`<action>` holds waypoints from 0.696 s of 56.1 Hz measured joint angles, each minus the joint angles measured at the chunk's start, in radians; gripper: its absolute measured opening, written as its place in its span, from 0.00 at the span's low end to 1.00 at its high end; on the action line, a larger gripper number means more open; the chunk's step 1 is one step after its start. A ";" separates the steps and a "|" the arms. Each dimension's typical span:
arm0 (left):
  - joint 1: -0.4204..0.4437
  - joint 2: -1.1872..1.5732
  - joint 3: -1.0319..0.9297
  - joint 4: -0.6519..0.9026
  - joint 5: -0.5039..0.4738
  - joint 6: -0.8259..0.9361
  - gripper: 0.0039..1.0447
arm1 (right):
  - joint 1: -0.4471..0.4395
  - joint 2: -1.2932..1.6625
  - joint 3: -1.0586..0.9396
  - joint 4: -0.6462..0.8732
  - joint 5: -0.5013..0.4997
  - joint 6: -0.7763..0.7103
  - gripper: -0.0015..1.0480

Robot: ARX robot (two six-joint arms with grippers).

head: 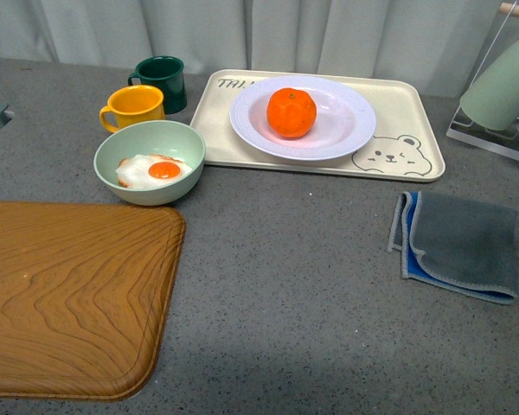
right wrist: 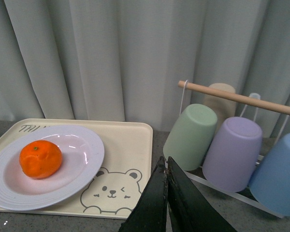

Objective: Place orange and plate with both arms

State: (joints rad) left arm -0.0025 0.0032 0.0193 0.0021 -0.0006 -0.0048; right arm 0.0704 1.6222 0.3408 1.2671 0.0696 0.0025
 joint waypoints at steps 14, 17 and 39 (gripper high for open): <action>0.000 0.000 0.000 0.000 0.000 0.000 0.94 | -0.061 -0.268 -0.132 -0.133 -0.064 0.000 0.01; 0.000 0.000 0.000 0.000 0.000 0.000 0.94 | -0.068 -0.309 -0.156 -0.150 -0.063 0.000 0.01; 0.000 0.000 0.000 0.000 0.000 0.000 0.94 | -0.069 -0.596 -0.274 -0.322 -0.068 0.000 0.01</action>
State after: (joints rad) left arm -0.0025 0.0032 0.0193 0.0021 -0.0006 -0.0048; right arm 0.0013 1.0264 0.0673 0.9455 0.0017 0.0025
